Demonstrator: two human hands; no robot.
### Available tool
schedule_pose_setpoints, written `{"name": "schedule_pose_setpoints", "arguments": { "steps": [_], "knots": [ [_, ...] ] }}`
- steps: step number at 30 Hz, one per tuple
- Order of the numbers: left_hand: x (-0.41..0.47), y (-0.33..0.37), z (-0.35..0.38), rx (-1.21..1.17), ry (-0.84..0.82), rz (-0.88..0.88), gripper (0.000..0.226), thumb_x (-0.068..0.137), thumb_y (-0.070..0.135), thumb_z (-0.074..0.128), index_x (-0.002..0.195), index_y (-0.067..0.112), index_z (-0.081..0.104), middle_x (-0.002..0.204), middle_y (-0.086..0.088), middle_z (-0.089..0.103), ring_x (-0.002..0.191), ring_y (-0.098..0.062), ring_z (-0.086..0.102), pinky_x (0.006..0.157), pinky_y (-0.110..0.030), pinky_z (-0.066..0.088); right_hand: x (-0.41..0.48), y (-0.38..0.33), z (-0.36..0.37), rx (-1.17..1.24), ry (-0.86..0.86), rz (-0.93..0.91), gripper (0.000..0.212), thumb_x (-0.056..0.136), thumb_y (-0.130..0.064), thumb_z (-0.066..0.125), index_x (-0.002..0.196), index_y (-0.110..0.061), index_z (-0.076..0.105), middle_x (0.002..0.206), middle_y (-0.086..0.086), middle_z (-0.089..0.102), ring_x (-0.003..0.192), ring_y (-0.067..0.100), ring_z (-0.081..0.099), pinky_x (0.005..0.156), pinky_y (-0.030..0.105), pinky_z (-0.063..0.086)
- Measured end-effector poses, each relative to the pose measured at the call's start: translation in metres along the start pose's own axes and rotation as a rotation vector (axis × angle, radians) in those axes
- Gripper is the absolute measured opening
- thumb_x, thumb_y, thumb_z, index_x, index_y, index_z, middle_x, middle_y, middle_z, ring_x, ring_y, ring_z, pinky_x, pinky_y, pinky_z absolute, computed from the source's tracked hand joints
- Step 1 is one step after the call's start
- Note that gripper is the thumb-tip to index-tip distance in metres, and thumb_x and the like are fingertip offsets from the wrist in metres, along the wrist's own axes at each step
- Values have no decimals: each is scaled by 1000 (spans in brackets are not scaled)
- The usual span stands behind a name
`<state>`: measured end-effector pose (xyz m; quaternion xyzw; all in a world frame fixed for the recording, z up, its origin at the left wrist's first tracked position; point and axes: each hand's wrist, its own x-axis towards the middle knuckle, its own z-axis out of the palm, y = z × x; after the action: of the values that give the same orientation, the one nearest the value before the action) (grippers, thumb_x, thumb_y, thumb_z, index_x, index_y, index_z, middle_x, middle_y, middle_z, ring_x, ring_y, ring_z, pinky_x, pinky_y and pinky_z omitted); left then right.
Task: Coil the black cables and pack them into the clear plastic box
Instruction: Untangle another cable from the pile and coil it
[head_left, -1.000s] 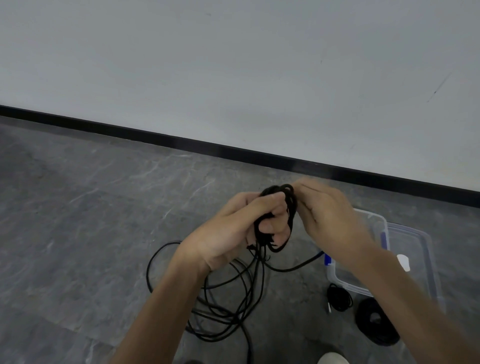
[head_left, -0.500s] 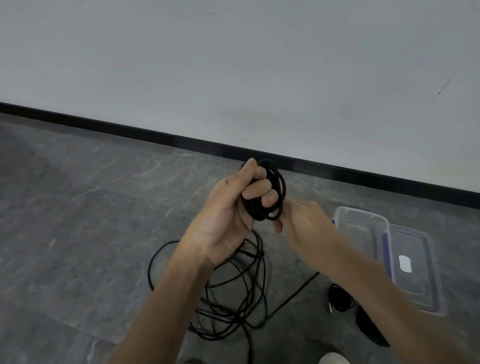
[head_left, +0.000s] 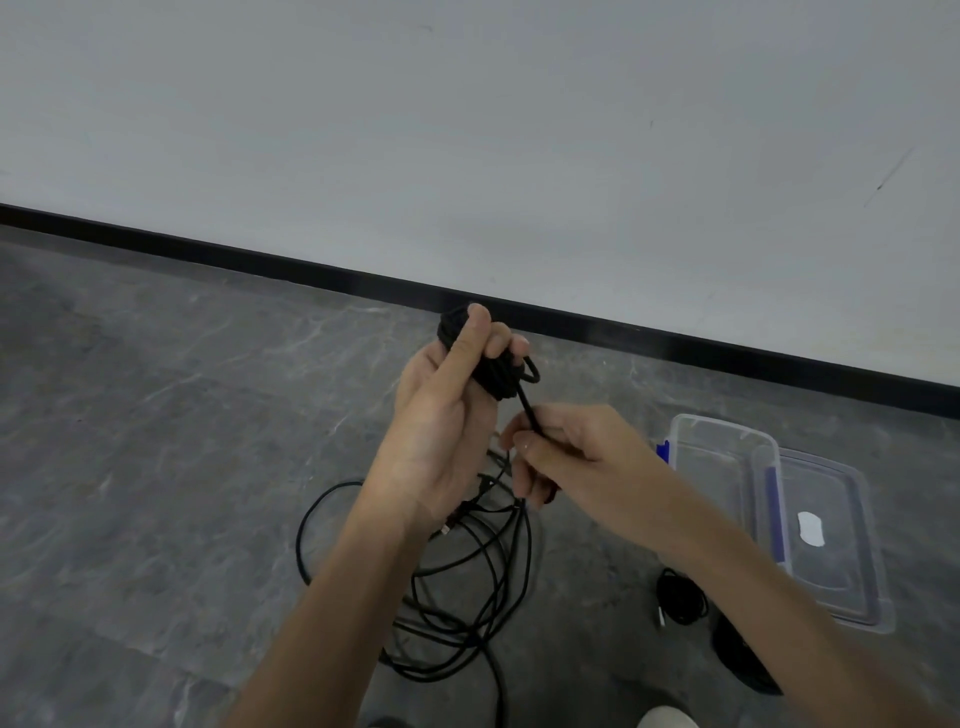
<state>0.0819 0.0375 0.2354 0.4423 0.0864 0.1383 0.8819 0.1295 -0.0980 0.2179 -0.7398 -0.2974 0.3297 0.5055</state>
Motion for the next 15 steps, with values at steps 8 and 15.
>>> {"name": "schedule_pose_setpoints", "arguments": {
  "steps": [8,15],
  "knots": [
    [6,5,-8,-29,187,97,11,98,17,47,87,13,48,68,5,50,74,-8,58,82,-18,49,-6,-8,-4,58,-202,34,12,99,-13,49,96,-9,60,60,-2,59,62,14,61,74,37,53],
    [9,9,-22,367,325,154,22,99,18,50,78,17,54,68,12,60,82,-9,60,94,-26,45,-11,-14,-2,94,-210,6,23,100,-14,44,103,-10,67,51,-13,37,46,2,37,51,12,37]
  ]
}}
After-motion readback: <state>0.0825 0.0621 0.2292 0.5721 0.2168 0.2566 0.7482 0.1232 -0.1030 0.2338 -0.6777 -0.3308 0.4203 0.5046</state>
